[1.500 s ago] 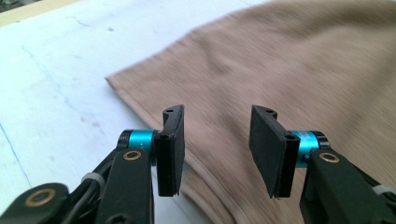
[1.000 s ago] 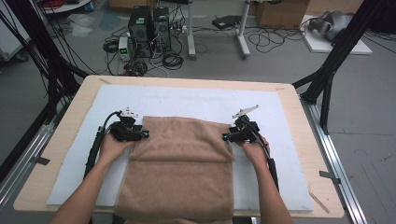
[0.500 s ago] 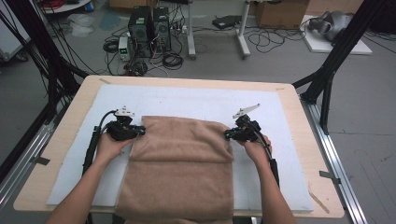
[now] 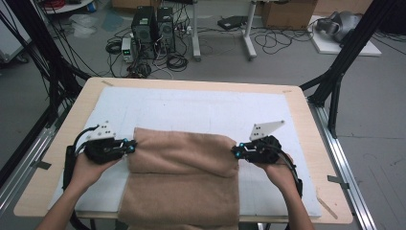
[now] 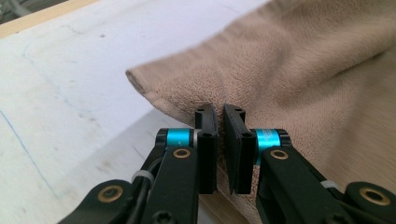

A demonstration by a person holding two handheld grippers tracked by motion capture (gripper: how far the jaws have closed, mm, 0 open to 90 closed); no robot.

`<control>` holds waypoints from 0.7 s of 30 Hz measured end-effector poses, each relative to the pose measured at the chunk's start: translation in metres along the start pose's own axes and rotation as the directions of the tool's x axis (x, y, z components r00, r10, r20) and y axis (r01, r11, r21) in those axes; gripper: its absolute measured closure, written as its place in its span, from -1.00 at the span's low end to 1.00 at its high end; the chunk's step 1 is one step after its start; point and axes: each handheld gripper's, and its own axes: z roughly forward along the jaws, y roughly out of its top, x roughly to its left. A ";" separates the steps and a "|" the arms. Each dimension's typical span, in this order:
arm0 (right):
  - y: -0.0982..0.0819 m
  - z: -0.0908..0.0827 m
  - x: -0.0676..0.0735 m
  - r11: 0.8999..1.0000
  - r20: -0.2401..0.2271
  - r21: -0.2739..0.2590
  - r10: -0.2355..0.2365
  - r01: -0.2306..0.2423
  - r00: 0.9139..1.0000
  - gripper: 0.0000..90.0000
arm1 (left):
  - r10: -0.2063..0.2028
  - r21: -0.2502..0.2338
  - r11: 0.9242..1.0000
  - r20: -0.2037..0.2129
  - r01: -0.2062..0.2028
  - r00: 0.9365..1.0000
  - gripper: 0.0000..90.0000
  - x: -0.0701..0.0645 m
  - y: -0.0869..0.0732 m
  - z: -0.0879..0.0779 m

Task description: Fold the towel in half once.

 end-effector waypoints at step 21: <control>-0.016 0.036 -0.033 0.992 0.035 0.037 0.122 -0.123 0.992 0.14 | -0.038 0.077 0.996 -0.097 0.046 0.995 0.27 0.025 -0.010 0.039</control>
